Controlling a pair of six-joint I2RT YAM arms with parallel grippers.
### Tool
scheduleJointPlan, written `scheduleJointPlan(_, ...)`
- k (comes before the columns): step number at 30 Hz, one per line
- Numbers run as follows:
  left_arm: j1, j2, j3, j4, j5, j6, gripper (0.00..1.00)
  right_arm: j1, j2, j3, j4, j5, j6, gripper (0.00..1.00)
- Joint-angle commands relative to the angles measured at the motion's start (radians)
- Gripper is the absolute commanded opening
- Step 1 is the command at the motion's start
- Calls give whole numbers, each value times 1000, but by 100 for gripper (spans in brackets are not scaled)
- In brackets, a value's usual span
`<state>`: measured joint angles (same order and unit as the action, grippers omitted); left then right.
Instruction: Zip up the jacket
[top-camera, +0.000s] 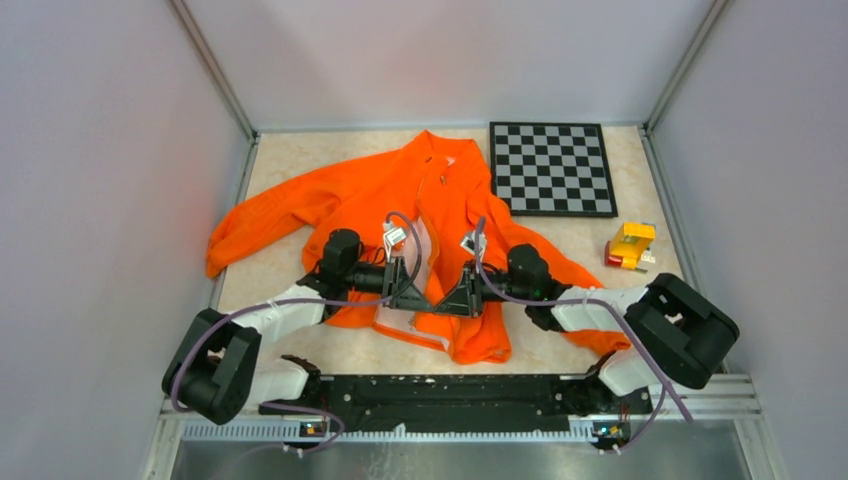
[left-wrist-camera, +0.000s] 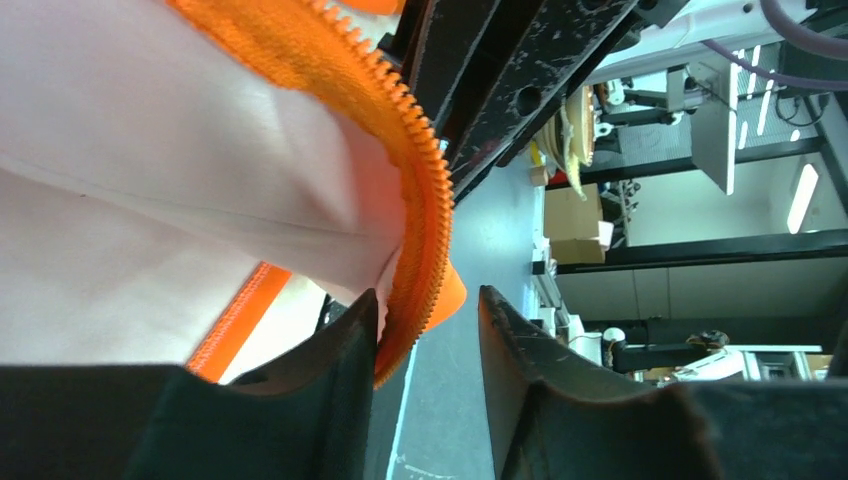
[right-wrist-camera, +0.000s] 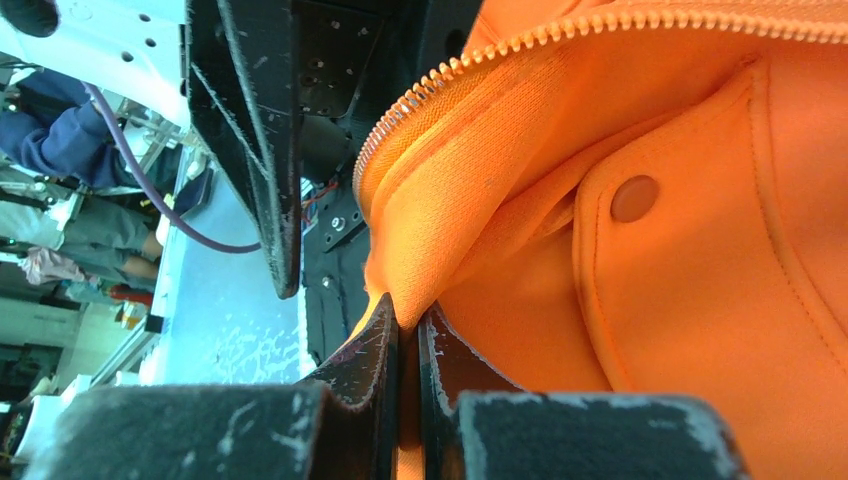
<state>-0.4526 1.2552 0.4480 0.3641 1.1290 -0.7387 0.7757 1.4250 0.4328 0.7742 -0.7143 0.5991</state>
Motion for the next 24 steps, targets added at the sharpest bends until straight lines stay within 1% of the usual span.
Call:
scheduleJointPlan(1,-4,14,-9,100,42,-12,39,-7,-27,48,-24,24,-57,1)
scheduleJointPlan(3,-4,28,-4,107,44,-19,30,-9,-40,52,-66,50,-70,3)
scheduleJointPlan(5,-6,40,-2,120,43,-33,19,-8,-61,61,-123,79,-82,9)
scheduleJointPlan(8,-8,50,7,142,39,-58,6,-4,-113,100,-283,170,-90,25)
scheduleJointPlan(10,-9,51,17,138,26,-61,0,11,-154,128,-417,273,-89,34)
scheduleJointPlan(12,-9,51,26,134,8,-69,0,33,-186,166,-570,400,-77,40)
scheduleJointPlan(14,-10,52,33,131,-17,-88,0,59,-206,199,-680,489,-62,45)
scheduleJointPlan(15,-10,51,36,130,-28,-98,0,80,-219,206,-714,523,-53,55)
scheduleJointPlan(16,-9,47,37,127,-40,-107,0,108,-230,212,-739,560,-45,57)
scheduleJointPlan(21,-9,31,50,93,-79,-114,0,232,-268,245,-799,697,-18,57)
scheduleJointPlan(24,-10,21,60,63,-86,-110,0,306,-291,257,-807,846,-78,55)
